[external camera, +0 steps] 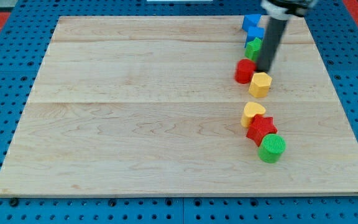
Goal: Push green star closer to the red circle
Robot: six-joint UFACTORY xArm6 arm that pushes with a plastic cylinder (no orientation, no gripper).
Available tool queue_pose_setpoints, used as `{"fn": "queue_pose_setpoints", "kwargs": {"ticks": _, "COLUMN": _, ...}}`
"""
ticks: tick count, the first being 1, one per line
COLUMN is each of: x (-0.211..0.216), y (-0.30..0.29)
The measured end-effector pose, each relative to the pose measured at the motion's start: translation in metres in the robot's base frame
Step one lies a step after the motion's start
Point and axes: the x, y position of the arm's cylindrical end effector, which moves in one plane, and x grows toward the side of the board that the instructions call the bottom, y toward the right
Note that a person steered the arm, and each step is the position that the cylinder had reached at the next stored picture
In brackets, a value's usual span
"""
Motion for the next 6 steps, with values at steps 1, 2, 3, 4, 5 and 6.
{"fn": "queue_pose_setpoints", "kwargs": {"ticks": 1, "x": -0.002, "y": -0.087}}
{"fn": "queue_pose_setpoints", "kwargs": {"ticks": 2, "x": -0.001, "y": -0.051}}
{"fn": "queue_pose_setpoints", "kwargs": {"ticks": 3, "x": -0.002, "y": 0.063}}
{"fn": "queue_pose_setpoints", "kwargs": {"ticks": 4, "x": -0.037, "y": 0.090}}
{"fn": "queue_pose_setpoints", "kwargs": {"ticks": 5, "x": -0.064, "y": 0.062}}
{"fn": "queue_pose_setpoints", "kwargs": {"ticks": 6, "x": -0.064, "y": -0.013}}
